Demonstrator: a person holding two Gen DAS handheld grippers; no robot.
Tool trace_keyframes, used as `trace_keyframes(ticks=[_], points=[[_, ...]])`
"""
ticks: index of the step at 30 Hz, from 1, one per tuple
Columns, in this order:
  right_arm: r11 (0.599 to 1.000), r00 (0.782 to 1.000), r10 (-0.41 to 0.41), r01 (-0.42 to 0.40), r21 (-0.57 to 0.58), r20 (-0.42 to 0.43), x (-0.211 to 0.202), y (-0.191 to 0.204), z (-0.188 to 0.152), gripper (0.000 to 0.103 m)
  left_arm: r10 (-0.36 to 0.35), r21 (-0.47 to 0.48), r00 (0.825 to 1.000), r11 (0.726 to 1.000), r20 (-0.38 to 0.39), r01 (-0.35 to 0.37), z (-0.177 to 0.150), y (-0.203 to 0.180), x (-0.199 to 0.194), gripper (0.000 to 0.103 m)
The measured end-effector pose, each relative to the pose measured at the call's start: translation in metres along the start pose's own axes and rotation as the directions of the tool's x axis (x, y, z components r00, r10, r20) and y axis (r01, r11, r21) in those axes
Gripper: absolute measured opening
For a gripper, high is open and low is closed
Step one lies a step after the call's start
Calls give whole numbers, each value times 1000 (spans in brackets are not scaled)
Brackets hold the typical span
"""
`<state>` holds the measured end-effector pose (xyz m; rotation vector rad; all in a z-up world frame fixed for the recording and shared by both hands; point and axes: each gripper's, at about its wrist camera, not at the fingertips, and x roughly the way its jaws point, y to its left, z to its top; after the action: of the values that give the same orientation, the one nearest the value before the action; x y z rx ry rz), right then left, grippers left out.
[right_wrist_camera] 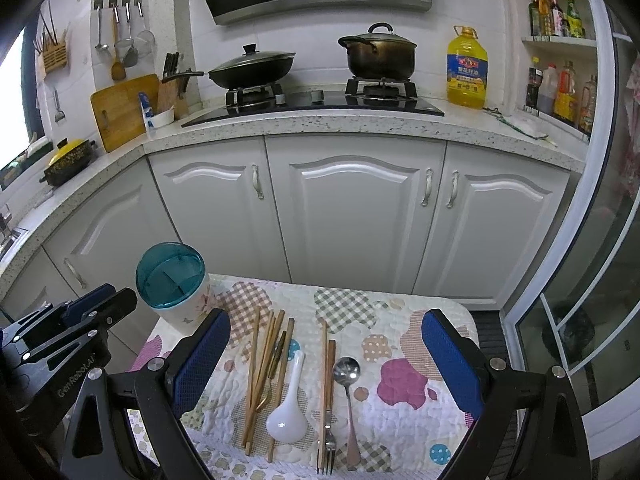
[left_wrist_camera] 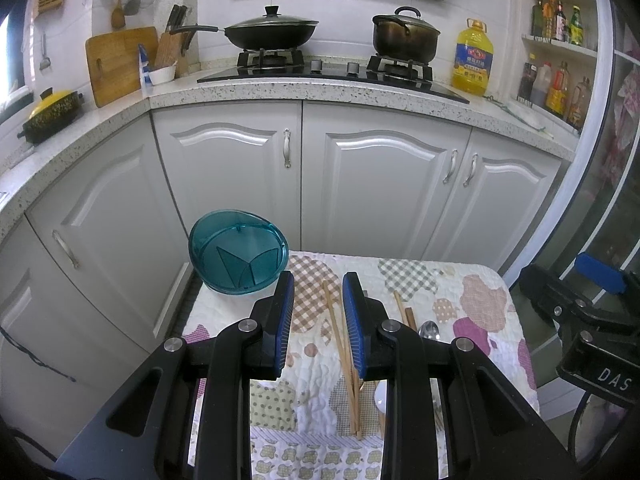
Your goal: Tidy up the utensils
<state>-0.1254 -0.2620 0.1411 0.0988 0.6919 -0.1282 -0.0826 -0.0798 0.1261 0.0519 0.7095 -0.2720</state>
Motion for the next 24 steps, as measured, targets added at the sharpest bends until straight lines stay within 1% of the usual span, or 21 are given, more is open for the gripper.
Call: trace_keyframes(ticks=[24], points=[[1000, 1000, 12, -12, -4, -15, 6, 3, -5, 96, -6, -16, 1000, 1000, -9, 6, 1, 3, 3, 24]])
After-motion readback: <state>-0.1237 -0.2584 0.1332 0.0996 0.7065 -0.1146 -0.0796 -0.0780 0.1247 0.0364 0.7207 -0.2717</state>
